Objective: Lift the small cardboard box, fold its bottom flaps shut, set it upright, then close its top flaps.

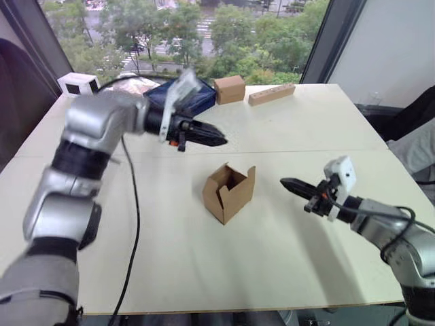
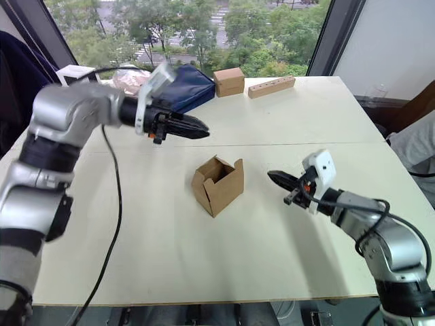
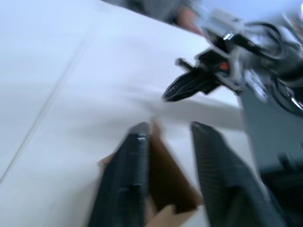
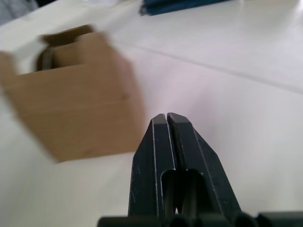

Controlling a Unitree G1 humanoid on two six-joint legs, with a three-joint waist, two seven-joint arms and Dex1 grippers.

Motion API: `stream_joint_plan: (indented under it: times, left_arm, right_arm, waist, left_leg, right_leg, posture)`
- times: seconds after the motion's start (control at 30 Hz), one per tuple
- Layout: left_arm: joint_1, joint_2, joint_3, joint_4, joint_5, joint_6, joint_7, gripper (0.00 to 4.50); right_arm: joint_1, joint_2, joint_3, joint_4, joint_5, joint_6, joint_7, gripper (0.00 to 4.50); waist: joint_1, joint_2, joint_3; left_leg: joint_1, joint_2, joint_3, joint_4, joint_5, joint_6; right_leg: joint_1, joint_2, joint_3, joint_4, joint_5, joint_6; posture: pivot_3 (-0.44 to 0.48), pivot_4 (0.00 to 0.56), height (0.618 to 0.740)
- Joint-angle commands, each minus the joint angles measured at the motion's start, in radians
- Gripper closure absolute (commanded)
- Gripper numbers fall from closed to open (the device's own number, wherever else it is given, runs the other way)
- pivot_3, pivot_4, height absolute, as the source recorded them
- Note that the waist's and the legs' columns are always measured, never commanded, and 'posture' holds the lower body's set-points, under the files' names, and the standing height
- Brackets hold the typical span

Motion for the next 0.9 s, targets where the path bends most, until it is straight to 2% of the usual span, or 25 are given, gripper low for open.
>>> stream_joint_plan:
  times: [0.03,0.1,0.23,0.3,0.43,0.57,0.77,0.9]
  left_arm:
    - [0.252,-0.032,0.150,-0.302,-0.001,-0.029,0.214,4.44]
    - [0.459,-0.027,0.139,-0.462,0.054,-0.061,0.302,4.44]
    - [0.668,-0.052,0.141,-0.612,0.033,-0.022,0.394,4.44]
    - [0.744,-0.050,0.111,-0.663,0.050,-0.054,0.409,4.44]
    - [0.791,-0.094,0.073,-0.667,0.082,-0.086,0.472,4.44]
    - [0.797,-0.126,0.018,-0.626,0.119,-0.131,0.482,4.44]
    - [0.763,-0.181,-0.048,-0.522,0.189,-0.203,0.500,4.44]
    - [0.753,-0.183,-0.056,-0.484,0.216,-0.238,0.487,4.44]
  right_arm:
    - [-0.095,0.023,0.085,0.125,-0.109,-0.096,0.065,4.50]
    - [-0.149,0.045,0.136,0.206,-0.155,-0.136,0.108,4.50]
    - [-0.197,0.083,0.191,0.294,-0.213,-0.191,0.164,4.50]
    - [-0.213,0.101,0.206,0.329,-0.238,-0.213,0.179,4.50]
    - [-0.239,0.126,0.218,0.381,-0.274,-0.237,0.200,4.50]
    - [-0.245,0.142,0.229,0.396,-0.297,-0.243,0.219,4.50]
    - [-0.147,0.113,0.232,0.230,-0.256,-0.147,0.273,4.50]
    - [-0.070,0.107,0.225,0.110,-0.238,-0.084,0.256,4.50]
  waist:
    - [0.005,0.001,-0.001]
    - [-0.001,0.002,-0.002]
    - [0.011,-0.001,0.000]
    - [0.019,-0.001,0.000]
    - [0.027,0.000,-0.001]
    - [0.023,0.000,-0.001]
    - [0.025,0.000,-0.001]
    - [0.022,0.000,-0.001]
  left_leg:
    - [0.000,0.000,-0.001,0.000,0.001,-0.001]
    - [0.004,-0.001,0.001,-0.001,0.001,-0.002]
    - [0.003,-0.002,0.002,-0.001,0.001,-0.003]
    - [0.004,-0.003,0.002,-0.001,0.001,-0.003]
    - [0.004,-0.004,0.002,-0.001,0.001,-0.003]
    - [0.005,-0.004,0.002,-0.001,0.001,-0.003]
    - [0.005,-0.004,0.002,-0.002,0.001,-0.003]
    - [0.005,-0.003,0.002,-0.002,0.001,-0.002]
  right_leg:
    - [0.000,0.000,0.000,0.000,0.000,0.000]
    - [0.003,-0.002,0.001,0.000,0.000,0.000]
    - [0.002,-0.004,0.000,0.001,0.000,0.000]
    - [0.003,-0.006,0.000,0.001,0.000,0.000]
    - [0.004,-0.007,0.000,0.001,0.000,0.000]
    - [0.004,-0.006,0.000,0.001,0.000,0.000]
    - [0.004,-0.006,0.000,0.000,0.000,0.000]
    - [0.004,-0.006,0.000,0.000,0.000,0.000]
  posture:
    - [0.000,0.150,0.740]
    - [0.000,0.150,0.740]
    - [0.000,0.150,0.740]
    - [0.000,0.150,0.740]
    - [0.000,0.150,0.740]
    - [0.000,0.150,0.740]
    - [0.000,0.150,0.740]
    - [0.000,0.150,0.740]
